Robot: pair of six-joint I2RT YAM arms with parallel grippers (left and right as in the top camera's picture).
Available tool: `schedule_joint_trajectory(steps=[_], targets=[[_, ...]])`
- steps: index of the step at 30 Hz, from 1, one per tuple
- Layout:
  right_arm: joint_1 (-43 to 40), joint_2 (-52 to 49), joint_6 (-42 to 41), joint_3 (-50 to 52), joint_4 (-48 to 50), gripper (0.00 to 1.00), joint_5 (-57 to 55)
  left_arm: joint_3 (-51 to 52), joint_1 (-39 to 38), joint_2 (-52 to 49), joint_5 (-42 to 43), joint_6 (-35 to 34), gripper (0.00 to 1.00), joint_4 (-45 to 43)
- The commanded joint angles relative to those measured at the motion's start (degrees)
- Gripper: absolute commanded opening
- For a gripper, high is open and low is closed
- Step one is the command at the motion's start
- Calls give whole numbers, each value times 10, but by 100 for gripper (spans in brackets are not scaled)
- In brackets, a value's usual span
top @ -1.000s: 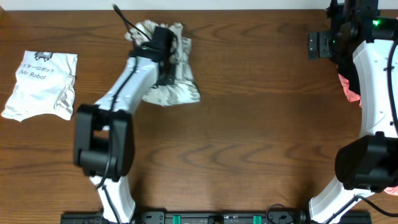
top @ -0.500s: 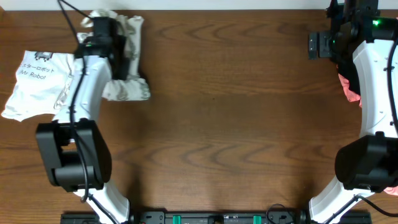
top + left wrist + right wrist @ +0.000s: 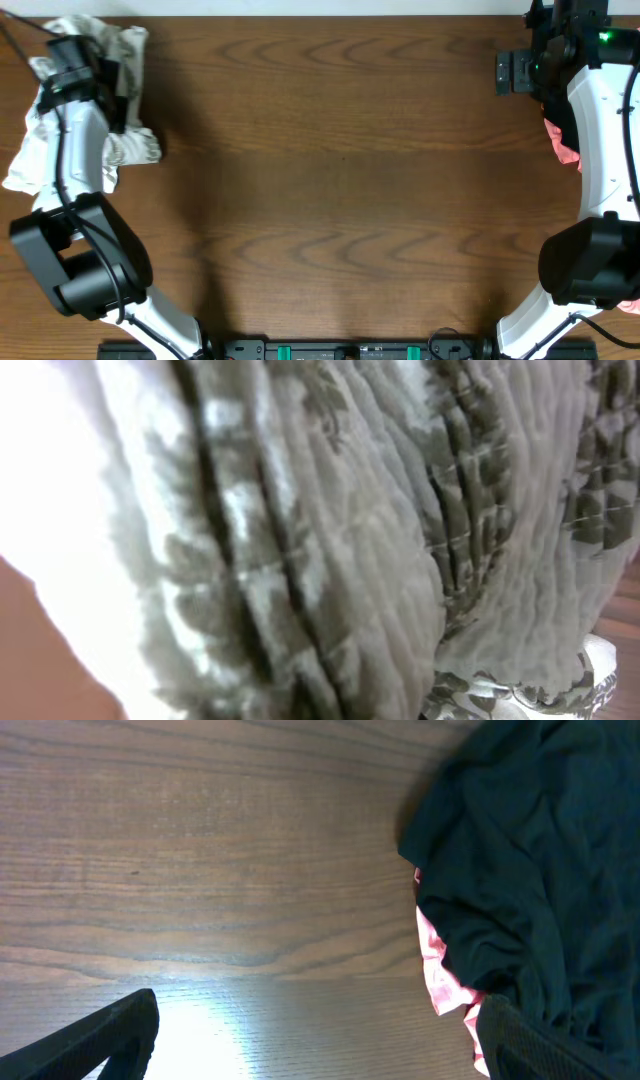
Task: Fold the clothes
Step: 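Carry the garment left with the left gripper into the white bag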
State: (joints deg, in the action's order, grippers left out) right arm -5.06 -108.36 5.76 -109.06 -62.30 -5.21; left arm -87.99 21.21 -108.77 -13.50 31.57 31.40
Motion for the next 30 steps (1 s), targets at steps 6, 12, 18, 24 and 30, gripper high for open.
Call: schedule_joint_trajectory(steps=[6,12,18,24,30], targets=[[-1,2,-10,-3,-1,99,-8,-12,59,-15,15,40,6,-58],[-1,2,-10,-3,-1,99,-8,-12,77,-58,37,72,6,-82],[-1,2,-10,-3,-1,99,-8,-12,92,-101,33,77,6,-88],[-1,2,-10,-3,-1,99,-8,-12,127,-108,12,67,17,-103],[-1,2,-10,-3,-1,99,-8,-12,145,-108,-5,68,98,-128]])
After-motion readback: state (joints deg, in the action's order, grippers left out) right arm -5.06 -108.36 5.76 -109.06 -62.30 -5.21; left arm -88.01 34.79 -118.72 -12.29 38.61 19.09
